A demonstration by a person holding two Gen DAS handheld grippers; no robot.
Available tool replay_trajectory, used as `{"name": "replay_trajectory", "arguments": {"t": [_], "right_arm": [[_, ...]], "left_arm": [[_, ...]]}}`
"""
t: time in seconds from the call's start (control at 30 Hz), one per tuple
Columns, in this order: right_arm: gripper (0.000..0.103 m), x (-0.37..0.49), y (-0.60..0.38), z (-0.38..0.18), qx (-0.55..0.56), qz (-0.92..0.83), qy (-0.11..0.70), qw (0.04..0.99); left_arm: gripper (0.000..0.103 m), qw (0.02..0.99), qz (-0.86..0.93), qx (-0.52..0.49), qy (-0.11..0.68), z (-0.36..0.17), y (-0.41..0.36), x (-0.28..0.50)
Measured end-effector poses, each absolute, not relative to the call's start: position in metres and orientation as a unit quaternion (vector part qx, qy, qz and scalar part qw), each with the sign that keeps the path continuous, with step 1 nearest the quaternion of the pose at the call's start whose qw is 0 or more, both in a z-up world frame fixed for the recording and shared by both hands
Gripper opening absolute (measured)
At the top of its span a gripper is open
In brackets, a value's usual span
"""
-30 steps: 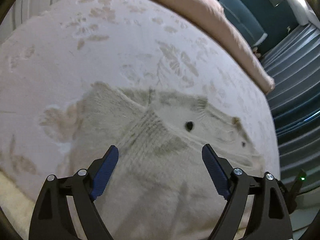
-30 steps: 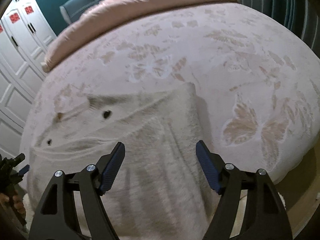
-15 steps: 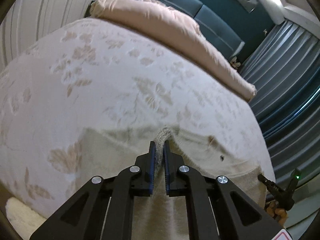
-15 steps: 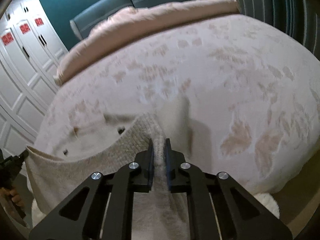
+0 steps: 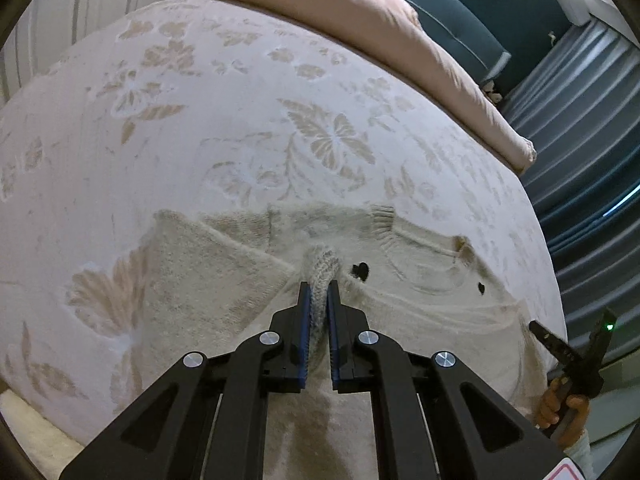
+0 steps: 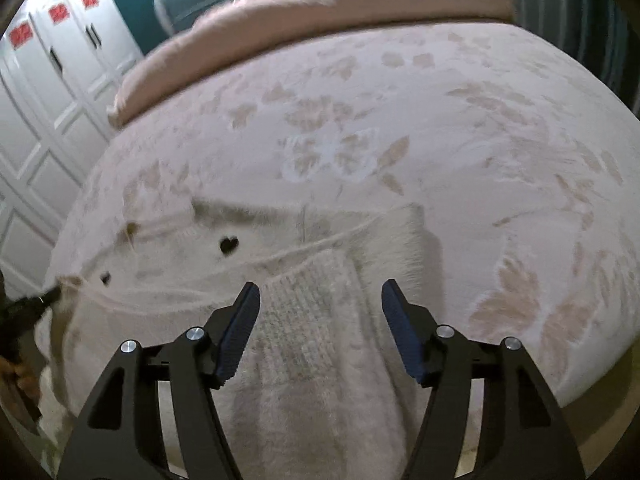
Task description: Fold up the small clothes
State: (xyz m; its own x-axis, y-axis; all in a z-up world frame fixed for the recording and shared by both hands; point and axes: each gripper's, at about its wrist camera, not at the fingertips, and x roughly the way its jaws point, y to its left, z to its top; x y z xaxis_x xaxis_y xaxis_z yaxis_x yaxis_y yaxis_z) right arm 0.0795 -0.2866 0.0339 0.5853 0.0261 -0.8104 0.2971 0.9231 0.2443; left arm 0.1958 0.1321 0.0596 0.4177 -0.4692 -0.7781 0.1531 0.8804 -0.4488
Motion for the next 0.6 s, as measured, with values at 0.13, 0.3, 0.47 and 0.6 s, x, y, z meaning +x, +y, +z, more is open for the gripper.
{"name": "replay_trajectory", "arguments": {"t": [0.13,0.3,0.47,0.6], "right_arm": [[0.009,0.088,-0.279,0.02,0.174,-0.06,0.472,0.862],[0.008,0.07,-0.295,0.082,0.228,-0.046,0.379,0.896],[0.007,0.079,-0.328,0.13,0.278,-0.053,0.295,0.913],[0.007,0.11,-0.342,0.102,0.29,-0.076,0.319,0.899]], "left_arm": [[0.005,0.828,-0.184,-0.162,0.505,0.06,0.134,0.199],[0.005,0.844,-0.193,-0.176,0.469,0.097,0.144,0.206],[0.005,0.867,-0.202,-0.183,0.417,0.138,0.143,0.234],[0.005,0.876,-0.184,-0.159,0.417,0.129,0.133,0.267]]}}
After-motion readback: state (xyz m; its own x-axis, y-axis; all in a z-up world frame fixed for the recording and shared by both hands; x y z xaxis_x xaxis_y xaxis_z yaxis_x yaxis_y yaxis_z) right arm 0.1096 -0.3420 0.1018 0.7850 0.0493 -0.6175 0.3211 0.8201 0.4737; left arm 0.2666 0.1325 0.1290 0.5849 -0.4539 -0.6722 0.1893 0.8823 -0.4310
